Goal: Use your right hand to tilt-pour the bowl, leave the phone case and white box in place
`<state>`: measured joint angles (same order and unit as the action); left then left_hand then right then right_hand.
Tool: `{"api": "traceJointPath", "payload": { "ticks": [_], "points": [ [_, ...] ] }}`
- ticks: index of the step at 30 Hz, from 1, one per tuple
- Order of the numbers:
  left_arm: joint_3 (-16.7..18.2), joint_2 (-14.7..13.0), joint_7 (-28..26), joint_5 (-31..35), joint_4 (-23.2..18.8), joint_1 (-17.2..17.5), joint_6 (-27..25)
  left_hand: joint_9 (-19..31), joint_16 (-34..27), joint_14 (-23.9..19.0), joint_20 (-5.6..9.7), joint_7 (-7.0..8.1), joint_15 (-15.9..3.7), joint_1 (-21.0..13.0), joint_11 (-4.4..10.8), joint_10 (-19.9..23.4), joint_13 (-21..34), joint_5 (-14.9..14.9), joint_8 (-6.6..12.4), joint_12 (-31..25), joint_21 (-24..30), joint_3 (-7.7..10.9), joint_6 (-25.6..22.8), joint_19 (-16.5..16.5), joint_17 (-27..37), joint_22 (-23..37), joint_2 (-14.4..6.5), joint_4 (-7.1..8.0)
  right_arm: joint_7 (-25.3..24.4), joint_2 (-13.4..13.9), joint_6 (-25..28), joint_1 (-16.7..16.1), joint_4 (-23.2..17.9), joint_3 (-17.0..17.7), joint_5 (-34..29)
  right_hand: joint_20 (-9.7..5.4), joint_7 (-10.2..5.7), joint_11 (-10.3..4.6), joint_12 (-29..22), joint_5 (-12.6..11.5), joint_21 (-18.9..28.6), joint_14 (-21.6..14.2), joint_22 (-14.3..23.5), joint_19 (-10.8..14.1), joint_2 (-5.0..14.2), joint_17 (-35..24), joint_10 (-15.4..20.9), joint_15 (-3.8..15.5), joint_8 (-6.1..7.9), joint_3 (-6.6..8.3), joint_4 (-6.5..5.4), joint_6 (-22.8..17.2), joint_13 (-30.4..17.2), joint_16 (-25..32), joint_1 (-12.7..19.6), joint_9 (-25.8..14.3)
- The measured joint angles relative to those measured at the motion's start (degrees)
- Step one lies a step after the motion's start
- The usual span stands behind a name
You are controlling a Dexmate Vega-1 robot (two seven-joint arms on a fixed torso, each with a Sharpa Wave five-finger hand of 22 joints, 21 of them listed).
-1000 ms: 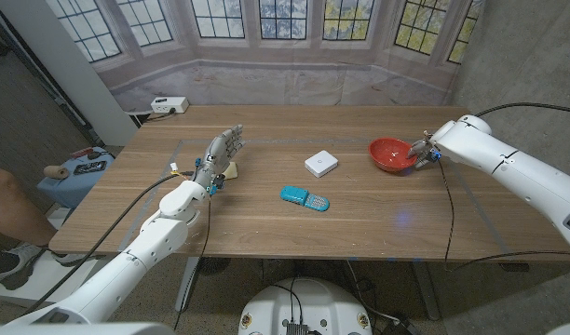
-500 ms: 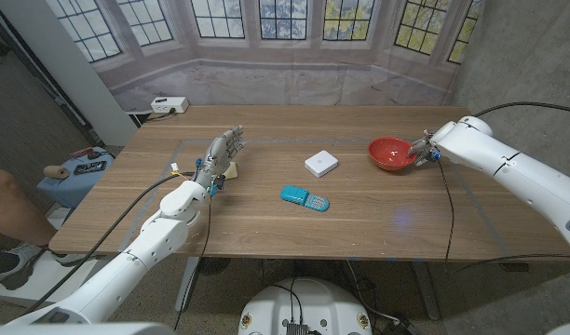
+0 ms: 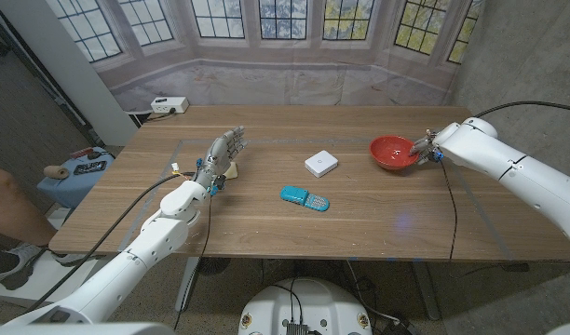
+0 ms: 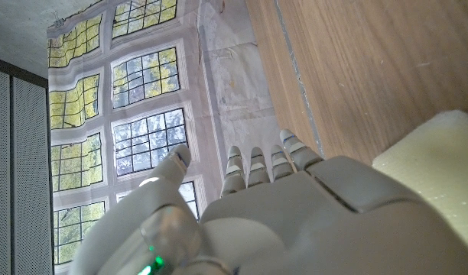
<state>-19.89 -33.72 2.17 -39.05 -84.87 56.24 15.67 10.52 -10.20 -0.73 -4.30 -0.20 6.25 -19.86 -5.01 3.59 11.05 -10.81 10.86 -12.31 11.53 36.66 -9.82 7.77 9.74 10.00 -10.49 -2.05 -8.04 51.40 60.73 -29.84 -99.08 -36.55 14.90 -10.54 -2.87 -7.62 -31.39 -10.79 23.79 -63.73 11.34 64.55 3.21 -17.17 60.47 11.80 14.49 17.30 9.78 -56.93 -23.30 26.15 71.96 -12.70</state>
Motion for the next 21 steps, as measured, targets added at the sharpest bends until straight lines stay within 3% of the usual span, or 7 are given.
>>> {"api": "traceJointPath", "payload": {
  "ticks": [13,21],
  "points": [
    [-0.1,0.4,0.4,-0.3,0.9,-0.4,0.0,0.0,0.0,0.0,0.0,-0.11,-0.01,-0.3,0.0,0.0,0.0,0.0,0.0,0.0,0.0,0.0,-0.1,0.0,0.0,0.0,0.3,0.0,-1.2,0.6,0.9,-0.2,-2.1,0.1,-0.4,0.0,-0.19,0.0,0.0,0.0,0.4,-0.2,0.3,0.0,-0.22,-0.3,0.0,0.19,-0.34,0.0,0.0,-0.2,0.1,-0.5,0.4,0.0],
    [-0.1,0.7,0.8,-0.6,1.8,-1.0,0.0,0.0,0.0,0.0,0.0,-0.32,-0.01,-0.3,0.0,0.0,0.0,0.0,0.0,0.0,0.0,0.0,-0.3,0.0,0.0,0.0,0.3,0.0,-1.5,0.3,2.1,1.4,-2.6,-2.0,-2.7,0.01,-0.19,0.0,0.0,0.0,0.7,-0.3,0.3,0.0,-0.15,-0.5,0.0,0.25,-0.34,-0.23,-0.23,-0.2,0.0,-0.7,0.4,0.0]
  ]
}}
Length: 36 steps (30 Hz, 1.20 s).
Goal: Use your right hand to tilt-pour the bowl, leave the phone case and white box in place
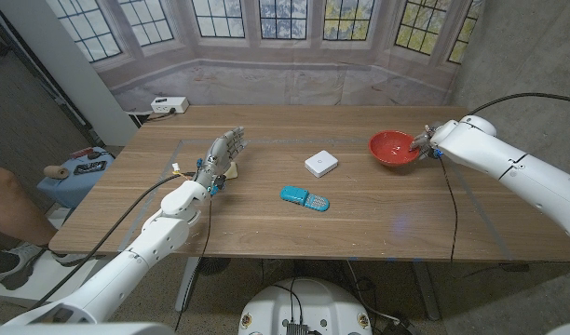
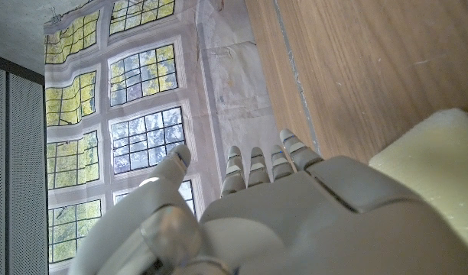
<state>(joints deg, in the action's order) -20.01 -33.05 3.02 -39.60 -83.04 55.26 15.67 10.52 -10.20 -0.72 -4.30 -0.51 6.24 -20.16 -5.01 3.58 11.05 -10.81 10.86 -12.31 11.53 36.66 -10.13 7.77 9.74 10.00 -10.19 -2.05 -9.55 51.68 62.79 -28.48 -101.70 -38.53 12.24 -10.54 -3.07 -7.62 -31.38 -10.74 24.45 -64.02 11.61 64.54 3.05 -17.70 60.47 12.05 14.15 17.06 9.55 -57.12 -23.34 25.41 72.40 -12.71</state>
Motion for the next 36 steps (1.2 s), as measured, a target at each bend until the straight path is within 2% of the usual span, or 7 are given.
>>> {"api": "traceJointPath", "payload": {
  "ticks": [14,16,36],
  "points": [
    [0.0,0.4,0.7,-0.3,1.3,-1.1,0.0,0.0,0.0,0.0,0.0,0.0,0.0,0.0,0.0,0.0,0.0,0.0,0.0,0.0,0.0,0.0,0.0,0.0,0.0,0.0,0.0,0.0,-0.7,-0.4,2.0,1.9,-1.5,-3.1,-4.1,-0.22,0.0,0.0,-0.2,0.0,0.6,-0.2,0.0,-0.2,-0.23,-0.3,0.0,0.02,0.0,0.0,0.0,0.0,-0.5,-0.4,0.2,-0.2],
    [0.0,0.4,0.8,-0.3,1.4,-1.3,0.0,0.2,0.0,0.0,0.0,0.0,0.0,0.0,0.0,0.0,0.0,0.0,0.0,0.0,0.0,0.0,0.0,0.0,0.0,0.0,0.0,0.0,-0.9,-0.3,2.4,2.1,-2.0,-3.7,-4.9,-0.22,0.0,0.0,-0.2,0.0,0.6,-0.3,0.0,-0.2,-0.14,-0.3,0.0,-0.07,-0.36,0.0,0.0,0.0,-0.5,-0.6,0.3,-0.2],
    [-0.3,0.5,0.2,0.0,0.6,-1.0,0.0,0.3,0.0,-0.3,0.0,0.02,-0.31,-0.3,0.0,0.0,0.0,-0.2,0.0,0.0,0.0,0.0,0.0,0.0,0.0,0.0,-0.3,0.0,-4.2,0.8,6.3,2.1,-6.2,-8.1,-13.4,-0.21,0.25,0.0,-0.2,0.2,1.2,-1.0,0.0,-0.2,0.22,-1.1,0.0,0.36,-0.5,-0.16,-0.16,-0.2,-0.9,-1.1,0.7,-0.2]
  ]
}}
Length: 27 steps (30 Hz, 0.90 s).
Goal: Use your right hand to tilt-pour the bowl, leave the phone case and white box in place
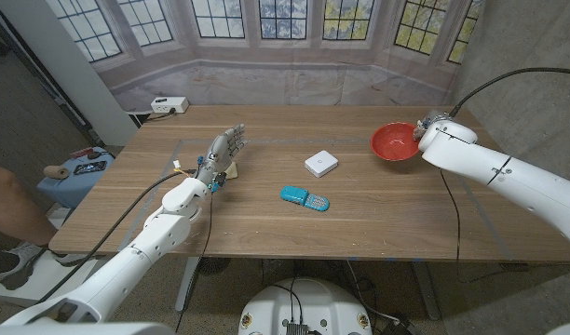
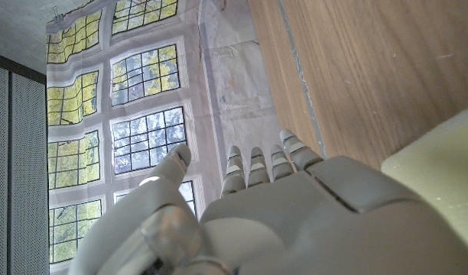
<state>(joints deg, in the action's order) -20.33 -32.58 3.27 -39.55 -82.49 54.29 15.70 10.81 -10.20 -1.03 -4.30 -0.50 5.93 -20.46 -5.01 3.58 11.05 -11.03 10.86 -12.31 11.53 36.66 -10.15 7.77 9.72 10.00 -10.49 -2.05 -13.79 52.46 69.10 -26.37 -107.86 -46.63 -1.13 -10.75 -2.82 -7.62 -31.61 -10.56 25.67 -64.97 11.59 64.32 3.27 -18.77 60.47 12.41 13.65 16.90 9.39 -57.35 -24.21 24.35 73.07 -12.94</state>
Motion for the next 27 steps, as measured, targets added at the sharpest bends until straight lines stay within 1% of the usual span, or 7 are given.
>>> {"api": "traceJointPath", "payload": {
  "ticks": [5,13,14,17,19,21,27],
  "points": [
    [0.0,0.0,-0.3,0.0,-0.7,0.5,0.0,0.0,0.0,-0.2,0.0,0.2,0.21,0.0,-0.32,0.3,0.0,0.0,0.0,0.0,0.0,0.0,-0.2,0.0,0.0,0.0,0.0,0.0,-1.8,-0.4,1.0,-1.0,-0.6,-0.1,-1.8,0.0,0.08,0.0,-0.4,0.0,0.1,-0.1,0.0,0.0,0.0,0.0,0.0,0.07,0.0,0.0,0.0,-0.1,-0.1,0.0,0.0,-0.1],
    [0.1,0.0,-1.1,0.1,-1.8,1.3,0.1,0.0,0.0,-0.2,0.0,0.19,0.21,0.0,-0.3,0.3,0.0,0.0,0.0,0.0,0.0,0.26,-0.2,0.0,-0.1,0.0,0.0,-0.25,-4.3,-1.1,2.2,-2.6,-1.4,-0.1,-4.3,0.21,0.05,0.0,-0.4,0.0,0.5,-0.5,0.0,-0.2,-0.23,-0.4,0.0,0.26,0.0,0.0,0.0,-0.1,-0.1,-0.2,0.2,-0.3],
    [0.2,-0.1,-1.3,0.1,-2.0,1.4,0.1,0.0,0.0,-0.2,0.0,0.2,0.21,0.0,-0.09,0.5,0.0,0.0,0.0,0.0,0.0,0.25,-0.2,0.0,-0.1,0.0,0.0,-0.25,-4.7,-1.2,2.4,-2.7,-1.5,-0.1,-4.7,0.21,-0.14,0.0,-0.4,0.0,0.5,-0.5,0.0,-0.2,-0.23,-0.5,0.0,0.27,0.0,0.0,0.0,-0.3,-0.1,-0.2,0.2,-0.3],
    [0.2,-0.1,-1.5,0.2,-2.2,1.7,0.2,0.0,0.0,-0.2,0.0,-0.12,0.21,0.0,0.0,0.6,0.0,0.0,0.0,0.0,0.0,0.26,-0.5,0.0,-0.1,0.0,0.0,-0.25,-5.2,-1.3,2.6,-2.9,-1.6,-0.3,-5.4,0.21,-0.04,0.12,-0.4,0.0,0.9,-0.5,0.0,-0.2,-0.23,-0.5,0.1,0.27,0.0,0.0,0.0,-0.6,-0.1,-0.4,0.2,-0.3],
    [0.4,-0.1,-1.8,0.2,-2.6,2.1,0.4,0.0,0.0,-0.2,-0.08,-0.12,0.21,-0.2,0.0,0.6,0.0,0.0,0.0,0.0,0.0,0.25,-0.5,0.1,-0.1,0.0,0.2,-0.25,-5.8,-1.5,3.0,-3.2,-1.7,-0.5,-6.1,0.21,-0.04,0.31,-0.4,0.0,0.9,-0.5,0.0,-0.2,-0.3,-0.5,0.3,0.27,-0.34,0.0,0.0,-0.6,-0.1,-0.4,0.3,-0.3],
    [0.4,-0.2,-2.0,0.2,-2.9,2.3,0.5,0.0,0.0,-0.2,-0.32,-0.12,0.21,-0.2,0.0,0.6,0.0,0.0,0.0,0.0,0.0,0.25,-0.5,0.3,-0.1,0.0,0.2,-0.25,-6.1,-1.5,3.2,-3.3,-1.8,-0.7,-6.7,0.21,-0.04,0.31,-0.4,0.0,0.9,-0.5,0.0,-0.2,-0.53,-0.5,0.3,0.27,-0.34,0.0,0.0,-0.6,-0.1,-0.6,0.5,-0.3],
    [0.7,-0.2,-2.6,0.3,-3.5,3.1,0.9,0.0,0.0,-0.4,-0.32,-0.11,0.0,-0.4,-0.2,0.8,0.0,0.0,0.0,-0.2,0.0,0.25,-0.5,0.3,-0.1,0.0,0.0,-0.25,-7.1,-1.8,4.1,-3.4,-1.9,-1.7,-8.5,0.21,0.17,0.31,-0.4,0.0,1.3,-0.5,0.0,-0.2,-0.54,-0.8,0.3,0.26,-0.34,0.0,0.0,-0.8,-0.4,-0.7,0.5,-0.3]
  ]
}}
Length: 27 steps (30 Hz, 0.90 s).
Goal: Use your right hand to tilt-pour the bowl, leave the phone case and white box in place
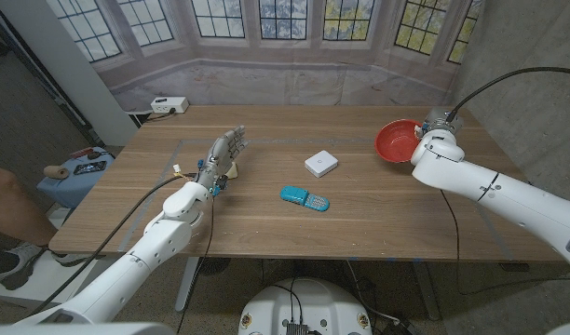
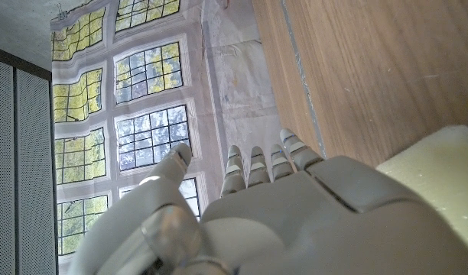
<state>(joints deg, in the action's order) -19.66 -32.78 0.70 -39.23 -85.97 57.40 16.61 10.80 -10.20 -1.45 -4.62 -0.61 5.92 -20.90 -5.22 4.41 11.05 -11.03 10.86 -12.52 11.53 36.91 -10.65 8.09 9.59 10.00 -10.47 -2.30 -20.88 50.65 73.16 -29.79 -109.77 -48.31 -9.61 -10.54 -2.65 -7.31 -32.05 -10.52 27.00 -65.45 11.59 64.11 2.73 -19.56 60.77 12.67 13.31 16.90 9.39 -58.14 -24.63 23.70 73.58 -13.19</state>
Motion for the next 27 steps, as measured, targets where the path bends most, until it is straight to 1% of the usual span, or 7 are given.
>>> {"api": "traceJointPath", "payload": {
  "ticks": [2,7,11,16,19,25,27],
  "points": [
    [0.1,0.0,-0.1,0.0,-0.1,0.3,0.2,0.0,0.0,-0.3,0.0,0.31,0.14,0.0,0.0,0.0,0.0,0.0,0.0,0.0,0.0,0.0,-0.3,0.0,0.0,0.0,0.0,0.0,-0.3,-0.1,0.2,0.0,0.1,-0.5,-0.7,0.0,0.0,0.0,0.0,0.0,0.0,0.0,0.0,0.0,-0.23,0.0,0.0,0.0,0.0,0.0,0.0,0.0,-0.2,0.0,0.2,0.0],
    [0.3,0.1,-0.5,0.0,-0.4,0.8,0.6,0.0,0.0,-0.4,0.22,0.31,0.21,0.0,0.21,0.2,0.0,0.0,0.0,0.0,0.0,0.17,-0.3,0.2,0.0,0.0,0.0,-0.17,-1.0,-0.6,0.6,0.3,0.6,-1.6,-2.2,0.0,0.0,0.31,0.0,0.0,0.0,-0.4,-0.1,0.0,-0.23,0.0,0.3,0.19,0.0,0.0,0.0,0.0,-0.2,-0.3,0.2,0.0],
    [0.6,0.0,-0.8,0.0,-0.8,1.3,0.8,0.0,0.0,-0.4,0.22,0.08,0.21,0.0,0.01,0.4,0.0,0.0,0.0,0.0,0.0,0.24,-0.5,0.2,0.0,0.0,0.0,-0.24,-1.5,-1.0,1.0,0.6,1.1,-2.3,-3.5,0.0,0.32,0.31,-0.2,0.0,0.3,-0.4,-0.1,0.0,-0.23,0.0,0.3,0.19,0.0,0.0,0.0,-0.3,-0.2,-0.4,0.2,0.0],
    [1.0,-0.2,-1.4,0.0,-1.2,2.1,1.1,0.0,0.0,-0.4,0.22,-0.1,0.21,-0.1,0.0,0.4,0.0,0.0,0.0,0.0,0.0,0.24,-0.7,0.2,0.0,0.0,-0.1,-0.24,-2.1,-1.7,2.1,1.3,2.0,-4.3,-5.9,0.0,0.32,0.31,-0.2,0.0,0.6,-0.4,-0.1,0.0,-0.33,-0.3,0.3,0.19,0.0,0.0,0.0,-0.3,-0.2,-0.6,0.3,0.0],
    [1.2,-0.3,-1.8,0.0,-1.5,2.5,1.3,0.0,0.0,-0.4,0.22,-0.1,0.21,-0.2,0.0,0.4,0.0,0.0,0.0,0.0,0.0,0.24,-0.7,0.2,0.0,0.0,-0.2,-0.24,-2.4,-2.1,2.8,2.3,2.9,-6.7,-7.6,0.0,0.32,0.31,-0.2,0.0,0.7,-0.5,-0.1,0.0,-0.46,-0.3,0.3,0.13,0.0,0.0,0.0,-0.3,-0.2,-0.6,0.4,0.0],
    [1.5,-0.4,-2.1,0.0,-1.7,3.1,1.6,0.0,0.0,-0.9,-0.1,-0.15,0.05,-0.4,0.0,0.4,0.0,-0.2,0.0,-0.2,0.0,0.24,-1.1,0.5,0.0,0.0,0.0,-0.24,-2.6,-2.4,4.1,3.5,3.8,-9.3,-10.7,0.0,0.31,0.3,-0.2,0.0,0.7,-0.7,-0.1,0.0,-0.6,-0.3,0.3,0.34,0.0,0.0,0.0,-0.3,-0.2,-0.7,0.3,0.0],
    [1.5,-0.4,-2.1,0.0,-1.8,3.2,1.7,0.0,0.0,-1.0,-0.1,-0.11,0.21,-0.4,0.21,0.6,0.0,-0.2,0.0,-0.2,0.0,0.24,-1.3,0.5,0.0,0.0,0.0,-0.24,-2.6,-2.5,4.5,4.1,4.3,-10.9,-11.7,0.0,0.06,0.31,-0.2,0.0,1.0,-0.7,-0.1,0.0,-0.6,-0.5,0.3,0.34,0.0,0.0,0.0,-0.6,-0.2,-0.7,0.3,0.0]
  ]
}}
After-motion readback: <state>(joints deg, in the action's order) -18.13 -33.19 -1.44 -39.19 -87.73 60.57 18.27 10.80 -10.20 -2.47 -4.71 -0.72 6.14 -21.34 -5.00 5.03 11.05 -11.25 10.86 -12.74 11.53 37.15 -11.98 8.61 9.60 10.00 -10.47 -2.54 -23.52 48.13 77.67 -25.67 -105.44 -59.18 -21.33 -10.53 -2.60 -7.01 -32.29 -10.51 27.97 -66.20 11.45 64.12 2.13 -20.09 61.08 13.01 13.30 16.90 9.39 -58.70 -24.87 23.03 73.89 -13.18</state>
